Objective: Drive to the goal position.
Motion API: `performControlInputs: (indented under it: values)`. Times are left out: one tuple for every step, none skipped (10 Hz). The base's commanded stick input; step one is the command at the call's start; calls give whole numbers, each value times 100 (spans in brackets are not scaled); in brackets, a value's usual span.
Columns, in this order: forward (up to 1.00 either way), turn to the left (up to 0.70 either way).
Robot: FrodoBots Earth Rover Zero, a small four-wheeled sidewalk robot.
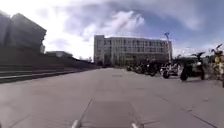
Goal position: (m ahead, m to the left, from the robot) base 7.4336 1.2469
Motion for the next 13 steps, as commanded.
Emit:
performControlInputs:
  values:
    - [100,0]
    - [100,0]
    - [100,0]
    - [100,0]
    - [100,0]
    - [100,0]
    - [100,0]
    - [100,0]
    - [100,0]
    - [100,0]
    - [100,0]
    - [100,0]
    - [100,0]
